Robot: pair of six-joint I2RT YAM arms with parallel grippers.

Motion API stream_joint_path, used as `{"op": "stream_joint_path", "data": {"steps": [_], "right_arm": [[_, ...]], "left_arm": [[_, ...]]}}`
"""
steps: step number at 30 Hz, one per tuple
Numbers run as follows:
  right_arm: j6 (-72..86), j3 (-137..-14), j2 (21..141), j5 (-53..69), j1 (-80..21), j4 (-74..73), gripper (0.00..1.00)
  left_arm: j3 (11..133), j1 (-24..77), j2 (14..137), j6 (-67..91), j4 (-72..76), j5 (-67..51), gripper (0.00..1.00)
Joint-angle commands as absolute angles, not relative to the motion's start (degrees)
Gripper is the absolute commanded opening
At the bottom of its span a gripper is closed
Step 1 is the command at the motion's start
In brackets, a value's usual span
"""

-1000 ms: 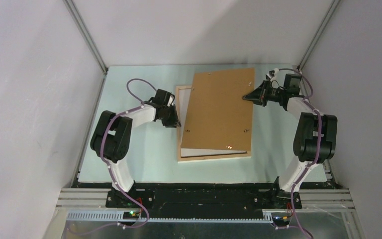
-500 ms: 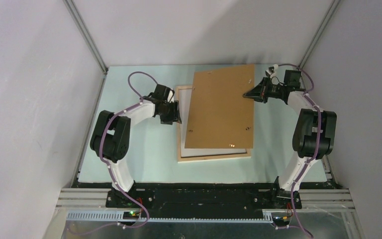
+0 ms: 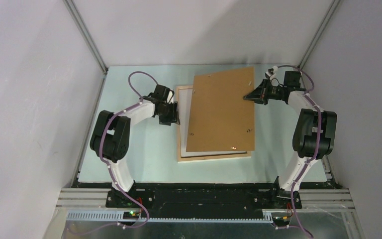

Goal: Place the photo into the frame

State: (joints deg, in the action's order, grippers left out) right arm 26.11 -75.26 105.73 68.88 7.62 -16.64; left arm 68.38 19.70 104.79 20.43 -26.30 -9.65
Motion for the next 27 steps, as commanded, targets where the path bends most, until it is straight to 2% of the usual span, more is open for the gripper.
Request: {"op": "stream_joint_path", "data": {"steps": [1, 11, 20, 27], "right_arm": [[26.04, -78.22, 104.36, 72.67, 7.82, -18.05, 0.00], [25.40, -78.22, 103.43, 71.84, 7.55, -19.78, 0.00], [24.18, -78.22, 102.94, 70.83, 7.21, -21.79, 0.00], [24.23, -78.22, 102.90, 70.20, 6.05, -21.61, 0.00]], "left_arm": [[69.49, 19.44, 104.44, 18.68, -26.10, -10.89, 0.55], [70.83, 20.12, 107.17, 18.18, -26.29, -11.92, 0.55], [70.65, 20.00, 106.71, 15.58, -27.90, -10.00, 0.48], [70.45, 19.54, 105.40, 14.46, -28.43, -8.84, 0.48]]}}
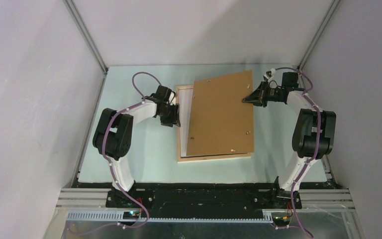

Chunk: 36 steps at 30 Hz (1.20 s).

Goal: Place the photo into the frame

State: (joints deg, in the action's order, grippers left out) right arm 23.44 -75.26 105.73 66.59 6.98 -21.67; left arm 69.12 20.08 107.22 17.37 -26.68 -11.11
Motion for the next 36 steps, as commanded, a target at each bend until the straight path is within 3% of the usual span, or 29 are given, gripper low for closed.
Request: {"op": "stream_joint_path", "data": {"steps": [1, 13, 27, 36], "right_arm": [[24.47, -78.22, 102.89, 70.09, 6.02, -21.35, 0.00], [26.76, -78.22, 103.37, 70.28, 4.55, -19.23, 0.00], [30.28, -79.43, 107.09, 71.43, 2.71, -13.78, 0.00], [25.89, -85.73, 112.16, 71.96, 1.62, -19.49, 0.00]], "left_arm": [[70.41, 19.48, 105.17, 14.39, -28.53, -8.49, 0.47], [71.57, 19.21, 104.90, 11.42, -29.43, -5.16, 0.49], [73.12, 17.39, 100.37, 7.64, -30.36, -7.67, 0.85], [74.31, 15.42, 95.54, 5.64, -30.50, -6.89, 0.93]]}}
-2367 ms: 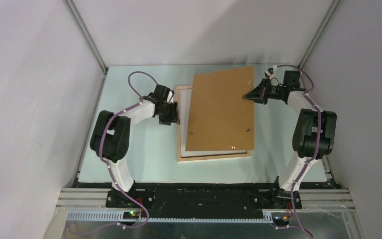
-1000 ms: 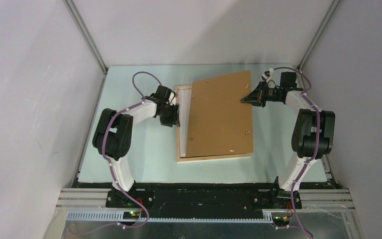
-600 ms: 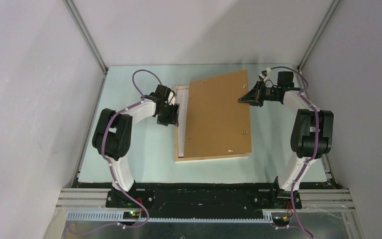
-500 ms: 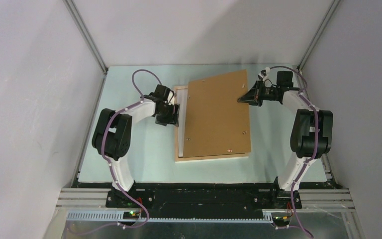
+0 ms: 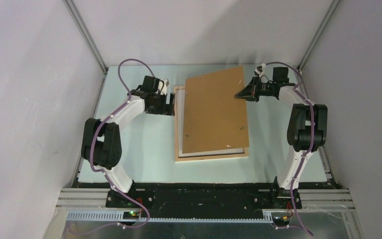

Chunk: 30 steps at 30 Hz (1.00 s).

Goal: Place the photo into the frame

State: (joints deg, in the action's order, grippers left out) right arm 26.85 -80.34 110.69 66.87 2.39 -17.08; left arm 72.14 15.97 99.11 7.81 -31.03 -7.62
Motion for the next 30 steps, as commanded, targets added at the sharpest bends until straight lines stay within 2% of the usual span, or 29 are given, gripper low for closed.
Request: {"op": "stream_joint_path", "data": {"steps": [1, 11, 30], "right_arm": [[25.43, -86.15, 112.90, 71.91, 1.51, -20.05, 0.00], [22.36, -93.28, 118.91, 74.16, 0.41, -26.62, 0.00], [27.76, -93.28, 122.71, 75.58, -2.19, -20.67, 0.00]], "left_arm": [[74.48, 15.36, 95.63, 5.63, -30.52, -6.82, 0.93], [75.44, 14.80, 96.64, 6.17, -30.54, -5.98, 0.93], [74.76, 14.20, 96.04, 6.68, -30.50, -6.72, 0.92]]}}
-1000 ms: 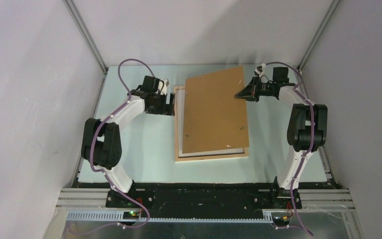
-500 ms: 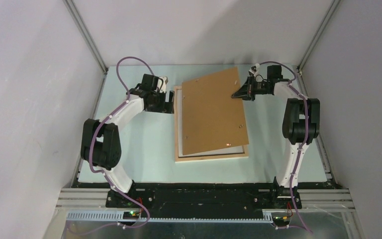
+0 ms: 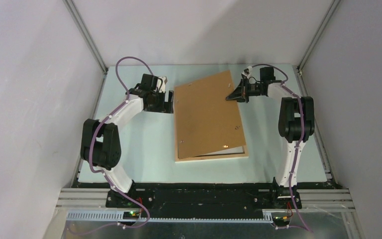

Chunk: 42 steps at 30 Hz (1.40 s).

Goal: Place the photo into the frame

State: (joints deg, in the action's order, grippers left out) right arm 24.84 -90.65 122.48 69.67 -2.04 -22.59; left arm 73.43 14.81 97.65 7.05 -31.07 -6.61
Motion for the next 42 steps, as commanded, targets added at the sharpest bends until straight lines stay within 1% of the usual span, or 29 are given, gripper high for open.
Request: {"op": "stream_joint_path", "data": {"steps": [1, 21, 27, 42], "right_arm": [[27.75, -93.31, 122.99, 75.59, -2.20, -20.57, 0.00], [28.37, -91.98, 123.61, 75.51, -1.82, -18.98, 0.00], [32.98, -88.46, 122.99, 75.59, -1.07, -11.88, 0.00], [32.56, -88.50, 123.58, 75.30, -0.85, -11.58, 0.00]], "left_arm": [[74.74, 14.17, 96.02, 6.68, -30.54, -6.78, 0.92], [74.94, 14.03, 96.37, 7.01, -30.53, -7.85, 0.92], [74.79, 13.89, 96.43, 7.03, -30.54, -8.25, 0.92], [74.80, 13.92, 96.64, 7.12, -30.58, -8.52, 0.92]]}}
